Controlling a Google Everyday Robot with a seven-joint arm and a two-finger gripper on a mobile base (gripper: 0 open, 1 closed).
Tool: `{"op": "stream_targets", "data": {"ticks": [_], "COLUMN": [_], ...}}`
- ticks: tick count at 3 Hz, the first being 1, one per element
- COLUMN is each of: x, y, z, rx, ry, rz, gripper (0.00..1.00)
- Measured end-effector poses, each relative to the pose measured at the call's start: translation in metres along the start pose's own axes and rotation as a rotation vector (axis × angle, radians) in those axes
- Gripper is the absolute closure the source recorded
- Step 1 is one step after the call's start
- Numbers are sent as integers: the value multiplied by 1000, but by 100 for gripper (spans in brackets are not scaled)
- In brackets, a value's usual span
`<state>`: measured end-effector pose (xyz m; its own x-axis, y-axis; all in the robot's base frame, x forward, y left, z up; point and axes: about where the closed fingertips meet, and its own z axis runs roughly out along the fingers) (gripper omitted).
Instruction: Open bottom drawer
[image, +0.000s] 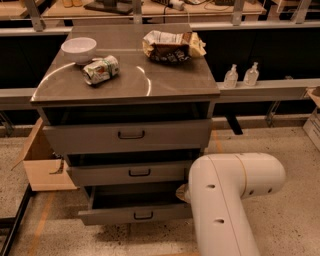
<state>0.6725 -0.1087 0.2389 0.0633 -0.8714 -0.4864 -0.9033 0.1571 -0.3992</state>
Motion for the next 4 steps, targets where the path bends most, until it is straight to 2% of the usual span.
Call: {"op": "stream_targets", "data": {"ticks": [2, 4], "x": [-5, 1], "y": [-5, 0], "z": [39, 63], "rx": [43, 12], "ry": [-25, 6], "rz": [3, 17], "gripper": [100, 100]}}
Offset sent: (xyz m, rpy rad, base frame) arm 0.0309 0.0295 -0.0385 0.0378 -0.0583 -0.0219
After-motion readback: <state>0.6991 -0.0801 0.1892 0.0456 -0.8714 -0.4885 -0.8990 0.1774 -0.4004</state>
